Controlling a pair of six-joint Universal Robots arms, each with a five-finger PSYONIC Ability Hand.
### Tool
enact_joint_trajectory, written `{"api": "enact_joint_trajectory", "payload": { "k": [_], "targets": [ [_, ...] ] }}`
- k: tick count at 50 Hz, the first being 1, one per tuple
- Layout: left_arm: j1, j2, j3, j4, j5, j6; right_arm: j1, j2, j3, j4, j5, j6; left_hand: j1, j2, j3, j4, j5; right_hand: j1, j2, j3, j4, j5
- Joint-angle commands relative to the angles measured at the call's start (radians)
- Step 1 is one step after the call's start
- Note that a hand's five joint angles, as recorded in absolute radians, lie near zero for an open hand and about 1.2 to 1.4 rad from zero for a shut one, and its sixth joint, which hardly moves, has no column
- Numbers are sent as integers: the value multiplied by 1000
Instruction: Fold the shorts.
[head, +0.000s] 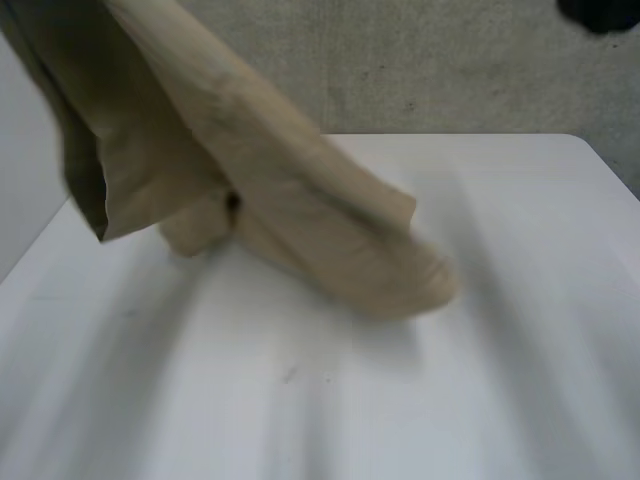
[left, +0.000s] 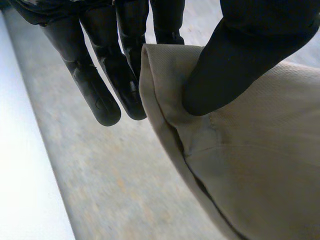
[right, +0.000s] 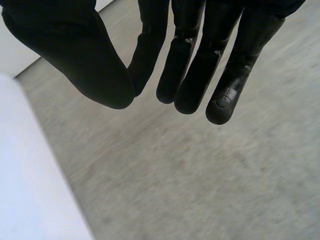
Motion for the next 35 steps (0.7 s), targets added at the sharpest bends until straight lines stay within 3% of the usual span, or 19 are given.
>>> {"api": "enact_joint_trajectory", "payload": {
  "k": [1, 7, 10, 22, 25, 35],
  "targets": [
    [21, -7, 65, 0, 5, -9, 3, -18, -80, 20, 51, 61, 271, 199, 205, 196, 215, 397, 215, 217, 207, 226],
    [26, -60, 50, 2, 11, -15, 23, 1, -12, 30, 62, 70, 271, 199, 205, 196, 215, 389, 208, 209, 199, 219],
    [28, -132, 42, 3, 12, -15, 56, 37, 71, 29, 64, 112, 271, 199, 205, 196, 215, -131, -313, -312, -321, -302],
    [-11, -460, 172, 8, 8, -8, 72, 238, 263, 18, 59, 248, 271, 199, 205, 196, 215, -717, -899, -897, -907, -888],
    [-57, -539, 279, 8, 6, -5, 60, 280, 265, 12, 64, 271, 271, 199, 205, 196, 215, -762, -943, -942, -952, -932],
    [-158, -705, 544, 11, 2, 95, -59, 349, 259, -23, 108, 564, 271, 199, 205, 196, 215, -788, -970, -968, -978, -959]
  ]
}}
